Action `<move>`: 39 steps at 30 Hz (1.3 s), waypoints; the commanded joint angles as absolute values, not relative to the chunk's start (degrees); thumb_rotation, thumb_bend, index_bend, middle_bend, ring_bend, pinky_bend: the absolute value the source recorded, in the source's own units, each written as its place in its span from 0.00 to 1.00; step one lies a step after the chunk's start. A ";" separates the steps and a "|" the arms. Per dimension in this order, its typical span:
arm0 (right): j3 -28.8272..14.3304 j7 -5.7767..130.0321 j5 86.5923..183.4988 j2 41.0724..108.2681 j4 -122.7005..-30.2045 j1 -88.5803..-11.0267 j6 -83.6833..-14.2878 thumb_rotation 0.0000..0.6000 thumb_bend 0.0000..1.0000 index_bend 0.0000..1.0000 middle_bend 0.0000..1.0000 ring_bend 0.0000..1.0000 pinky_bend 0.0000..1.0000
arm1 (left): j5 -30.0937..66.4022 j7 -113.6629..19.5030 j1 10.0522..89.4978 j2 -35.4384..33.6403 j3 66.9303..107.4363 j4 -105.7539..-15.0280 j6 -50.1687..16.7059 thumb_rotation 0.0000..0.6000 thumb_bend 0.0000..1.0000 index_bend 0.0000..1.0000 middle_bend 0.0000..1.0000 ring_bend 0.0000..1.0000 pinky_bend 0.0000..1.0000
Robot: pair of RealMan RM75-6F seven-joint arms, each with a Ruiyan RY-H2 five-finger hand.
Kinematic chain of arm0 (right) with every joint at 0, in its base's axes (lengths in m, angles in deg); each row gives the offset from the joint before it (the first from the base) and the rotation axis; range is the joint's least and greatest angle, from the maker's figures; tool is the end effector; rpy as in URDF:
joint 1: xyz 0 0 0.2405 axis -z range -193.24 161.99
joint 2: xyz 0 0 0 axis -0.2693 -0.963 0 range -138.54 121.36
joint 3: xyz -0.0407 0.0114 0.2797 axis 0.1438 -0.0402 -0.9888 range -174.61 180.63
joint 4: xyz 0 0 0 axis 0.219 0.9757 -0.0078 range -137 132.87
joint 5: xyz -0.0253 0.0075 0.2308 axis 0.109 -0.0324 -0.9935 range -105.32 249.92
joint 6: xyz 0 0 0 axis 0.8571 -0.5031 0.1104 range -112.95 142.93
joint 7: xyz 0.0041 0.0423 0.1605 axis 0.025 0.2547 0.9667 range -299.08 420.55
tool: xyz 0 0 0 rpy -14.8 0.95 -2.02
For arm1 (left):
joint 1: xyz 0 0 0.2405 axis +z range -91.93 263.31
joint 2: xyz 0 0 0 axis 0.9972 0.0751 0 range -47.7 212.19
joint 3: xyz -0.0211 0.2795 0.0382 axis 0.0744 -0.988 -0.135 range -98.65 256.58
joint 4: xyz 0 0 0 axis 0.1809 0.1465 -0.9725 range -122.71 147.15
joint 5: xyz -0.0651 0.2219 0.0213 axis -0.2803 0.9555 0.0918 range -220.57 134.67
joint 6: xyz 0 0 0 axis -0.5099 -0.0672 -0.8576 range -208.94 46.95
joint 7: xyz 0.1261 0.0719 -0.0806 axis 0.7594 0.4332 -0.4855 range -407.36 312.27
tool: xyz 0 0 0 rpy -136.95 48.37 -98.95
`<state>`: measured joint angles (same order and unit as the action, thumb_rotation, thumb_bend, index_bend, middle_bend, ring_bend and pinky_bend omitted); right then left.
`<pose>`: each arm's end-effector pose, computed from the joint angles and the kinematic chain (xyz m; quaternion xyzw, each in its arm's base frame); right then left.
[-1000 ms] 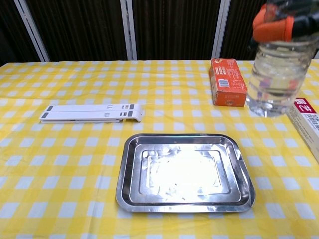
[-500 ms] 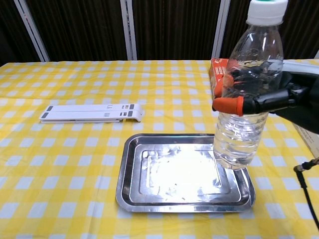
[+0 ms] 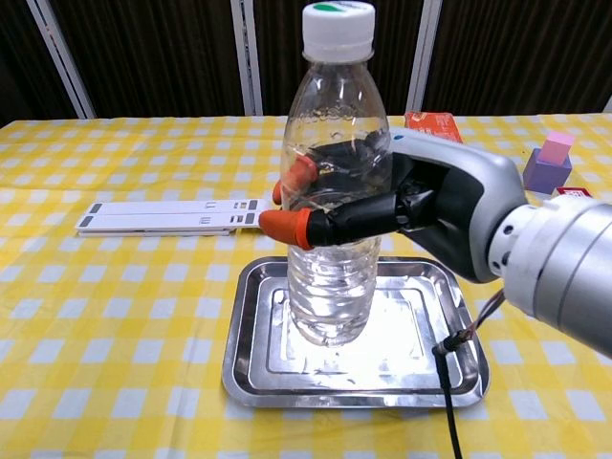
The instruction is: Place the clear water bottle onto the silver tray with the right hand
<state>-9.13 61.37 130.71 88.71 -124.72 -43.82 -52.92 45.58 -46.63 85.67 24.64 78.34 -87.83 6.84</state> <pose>-0.0493 -0.2413 -0.0394 0.4366 -0.7215 0.5242 0.1183 -0.3344 0.1634 0.1716 -0.5920 -0.4084 -0.3693 0.5885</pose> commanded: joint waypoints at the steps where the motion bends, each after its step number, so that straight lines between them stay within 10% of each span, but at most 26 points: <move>1: -9.78 63.30 129.88 86.06 -124.67 -41.94 -54.41 1.00 0.64 0.82 0.60 0.29 0.00 | 45.61 -46.53 85.60 24.63 78.25 -87.88 6.64 1.00 0.20 0.15 0.00 0.00 0.00; 19: -10.10 101.60 144.35 52.16 -116.16 -27.52 -49.87 1.00 0.64 0.82 0.60 0.29 0.00 | 44.90 -43.75 85.69 23.69 78.35 -88.85 6.57 1.00 0.20 0.15 0.00 0.00 0.00; 39: -6.55 63.68 133.42 87.42 -122.37 -40.52 -50.94 1.00 0.64 0.82 0.60 0.29 0.00 | 44.07 -45.78 85.00 24.32 78.58 -88.01 5.16 1.00 0.20 0.15 0.00 0.00 0.00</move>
